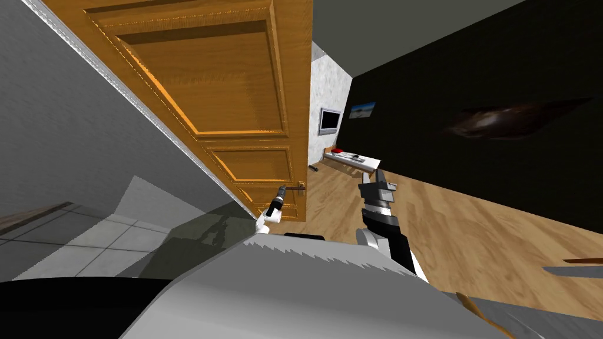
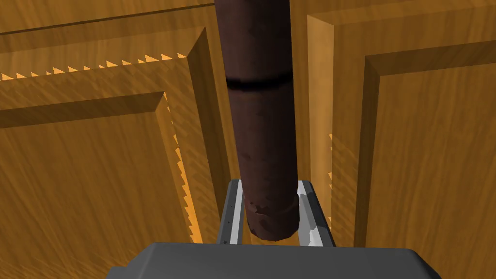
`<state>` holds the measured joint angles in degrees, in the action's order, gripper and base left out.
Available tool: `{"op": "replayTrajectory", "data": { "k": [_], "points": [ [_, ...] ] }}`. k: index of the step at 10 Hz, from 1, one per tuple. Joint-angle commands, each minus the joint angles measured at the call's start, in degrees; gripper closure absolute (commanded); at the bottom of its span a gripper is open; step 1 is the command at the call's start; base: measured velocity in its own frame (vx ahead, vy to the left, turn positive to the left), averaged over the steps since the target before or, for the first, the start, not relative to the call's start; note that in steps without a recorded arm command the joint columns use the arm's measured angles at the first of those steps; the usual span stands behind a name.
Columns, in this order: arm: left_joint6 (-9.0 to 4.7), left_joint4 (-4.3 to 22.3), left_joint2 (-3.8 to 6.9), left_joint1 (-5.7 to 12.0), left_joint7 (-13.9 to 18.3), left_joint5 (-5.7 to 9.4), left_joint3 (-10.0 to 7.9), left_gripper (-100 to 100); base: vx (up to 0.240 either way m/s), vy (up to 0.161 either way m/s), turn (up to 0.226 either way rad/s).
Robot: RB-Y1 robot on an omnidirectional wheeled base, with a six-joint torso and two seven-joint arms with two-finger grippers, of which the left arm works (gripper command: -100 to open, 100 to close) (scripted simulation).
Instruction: Push the door open
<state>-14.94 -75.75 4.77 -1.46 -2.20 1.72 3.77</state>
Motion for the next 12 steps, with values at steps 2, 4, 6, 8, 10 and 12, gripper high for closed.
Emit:
{"op": "replayTrajectory", "data": {
  "k": [2, 4, 6, 8, 10, 12],
  "points": [
    [-0.3, -0.5, 0.27, -0.31, -1.1, 0.91, 0.09, 100, 0.144, -0.061, 0.245],
    [-0.28, -1.5, 0.19, -1.62, -1.7, 0.93, 2.68, -100, 0.028, -0.013, 0.192],
    [-0.42, -2.5, 0.01, -3.11, -2.8, 1.21, 5.57, -100, -0.029, 0.002, 0.196],
    [-0.54, -3.4, -0.23, -4.32, -3.7, 1.43, 7.91, -100, -0.02, -0.013, 0.175],
    [-0.66, -4.3, -0.56, -5.65, -4.7, 1.68, 10.47, -100, -0.008, -0.016, 0.189],
    [-0.8, -5.3, -1.01, -7.04, -5.7, 1.94, 13.17, -100, -0.006, -0.018, 0.231]
  ]
}}
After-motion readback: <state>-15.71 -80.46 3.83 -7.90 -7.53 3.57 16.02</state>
